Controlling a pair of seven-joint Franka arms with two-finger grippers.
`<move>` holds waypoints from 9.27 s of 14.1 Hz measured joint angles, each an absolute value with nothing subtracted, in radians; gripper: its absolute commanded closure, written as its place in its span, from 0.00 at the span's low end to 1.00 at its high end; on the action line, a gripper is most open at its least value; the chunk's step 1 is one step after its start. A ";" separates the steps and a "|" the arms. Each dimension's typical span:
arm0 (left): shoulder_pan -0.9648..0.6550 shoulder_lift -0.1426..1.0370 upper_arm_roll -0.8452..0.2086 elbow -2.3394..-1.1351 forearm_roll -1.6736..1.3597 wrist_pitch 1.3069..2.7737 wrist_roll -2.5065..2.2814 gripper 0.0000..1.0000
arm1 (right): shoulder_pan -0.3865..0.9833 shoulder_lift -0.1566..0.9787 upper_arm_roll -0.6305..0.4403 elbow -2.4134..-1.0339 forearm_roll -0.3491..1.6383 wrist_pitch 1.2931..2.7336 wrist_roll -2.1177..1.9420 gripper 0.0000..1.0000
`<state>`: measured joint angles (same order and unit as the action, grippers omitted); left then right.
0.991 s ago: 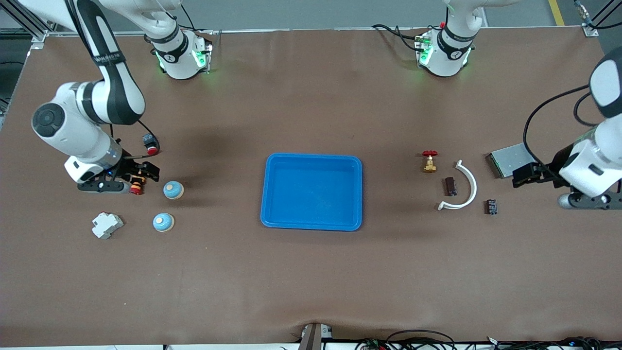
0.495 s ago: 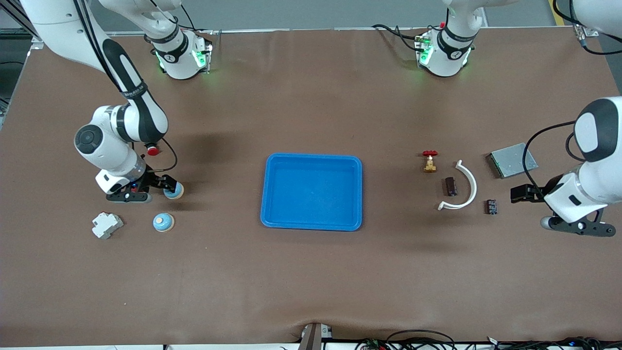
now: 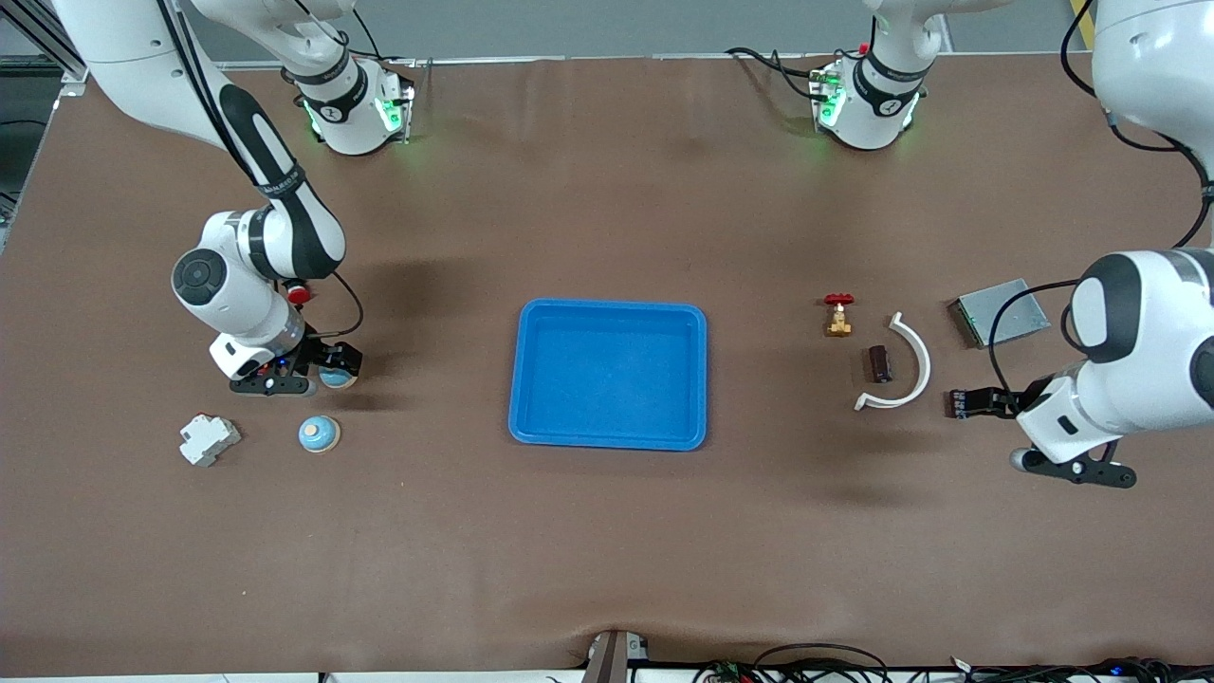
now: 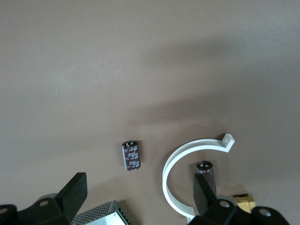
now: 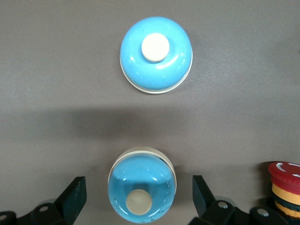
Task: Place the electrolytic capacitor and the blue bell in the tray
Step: 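Grasp the blue bell with the right gripper while the left grasps the capacitor, then carry the blue bell into the tray and release it with the right gripper, then move the right gripper to the second bell while the left carries the capacitor, then place the second bell in the tray while the left gripper releases the capacitor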
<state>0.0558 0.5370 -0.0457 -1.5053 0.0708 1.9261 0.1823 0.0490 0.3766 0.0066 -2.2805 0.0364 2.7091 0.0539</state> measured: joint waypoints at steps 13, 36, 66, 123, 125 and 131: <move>0.119 0.615 -0.045 -1.590 0.066 2.062 0.080 0.00 | 0.051 0.423 0.007 -2.281 0.037 2.719 0.055 1.00; 0.143 0.594 -0.045 -1.814 0.065 2.273 0.037 0.00 | 0.607 0.496 0.019 -1.878 0.039 2.463 1.137 1.00; 0.125 0.566 -0.095 -1.629 0.060 2.072 -0.161 1.00 | 0.720 0.694 0.015 -1.713 0.060 2.439 1.275 0.00; -0.492 0.778 -0.300 -1.543 0.179 2.070 -1.500 0.76 | 0.038 0.614 0.002 -1.892 -0.016 2.576 -0.067 1.00; -0.492 0.778 -0.299 -1.543 0.183 2.070 -1.500 0.52 | 0.043 0.611 0.023 -1.873 -0.001 2.547 -0.018 1.00; -0.492 0.778 -0.298 -1.542 0.204 2.069 -1.498 0.00 | 0.167 0.580 0.060 -1.739 0.011 2.349 0.329 1.00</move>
<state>-0.4916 0.7776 -0.2976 -1.5418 0.2042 2.0694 -1.4981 0.1670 0.5799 0.0601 -1.7391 0.0113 2.3491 0.3289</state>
